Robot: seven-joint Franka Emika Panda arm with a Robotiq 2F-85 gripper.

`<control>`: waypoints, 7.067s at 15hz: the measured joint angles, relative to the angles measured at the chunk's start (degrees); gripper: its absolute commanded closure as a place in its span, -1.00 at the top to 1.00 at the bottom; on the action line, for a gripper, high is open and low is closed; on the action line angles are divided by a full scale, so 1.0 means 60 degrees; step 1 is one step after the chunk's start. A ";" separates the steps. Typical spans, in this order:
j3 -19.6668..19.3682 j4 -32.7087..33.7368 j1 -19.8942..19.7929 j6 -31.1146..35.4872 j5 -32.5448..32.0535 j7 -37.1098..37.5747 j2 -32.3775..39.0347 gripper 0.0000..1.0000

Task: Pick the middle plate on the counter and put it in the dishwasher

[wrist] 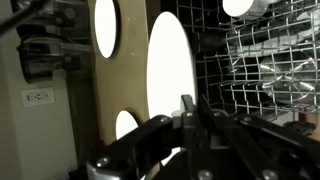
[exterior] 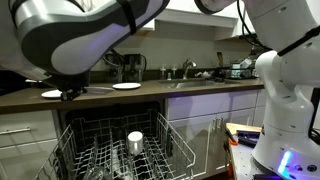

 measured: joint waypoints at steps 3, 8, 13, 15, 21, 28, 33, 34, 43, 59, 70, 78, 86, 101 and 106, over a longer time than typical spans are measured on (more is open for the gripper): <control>-0.0008 -0.0241 -0.0177 0.0714 0.0322 0.0080 -0.0265 -0.86; -0.0032 -0.1037 -0.0582 0.2015 0.0900 0.0179 -0.0879 -0.86; -0.0141 -0.1740 -0.0772 0.2491 0.1339 0.0182 -0.1355 -0.86; -0.0157 -0.1889 -0.0768 0.2491 0.1341 0.0184 -0.1454 -0.86; -0.0157 -0.2079 -0.0759 0.2491 0.1343 0.0184 -0.1561 -0.86; -0.0133 -0.2207 -0.0758 0.2546 0.1447 0.0181 -0.1603 -0.85; -0.0132 -0.2216 -0.0759 0.2551 0.1448 0.0181 -0.1608 -0.87; -0.0135 -0.2216 -0.0753 0.2550 0.1448 0.0181 -0.1591 -0.87; -0.0112 -0.2384 -0.0776 0.3015 0.2354 0.0107 -0.1469 -0.86; -0.0434 -0.4560 -0.2064 0.6949 0.5021 -0.2492 -0.2504 -0.87; -0.0501 -0.4734 -0.2109 0.7361 0.5728 -0.3099 -0.2685 -0.86; -0.0533 -0.4808 -0.2109 0.7359 0.6685 -0.3472 -0.2449 -0.86; -0.0387 -0.5187 -0.2138 0.7433 0.7892 -0.4503 -0.2607 -0.87; -0.0213 -0.5583 -0.3307 0.8309 0.9348 -0.8253 -0.2260 -0.86; 0.0030 -0.5534 -0.3634 0.8455 0.9807 -0.8891 -0.2215 -0.86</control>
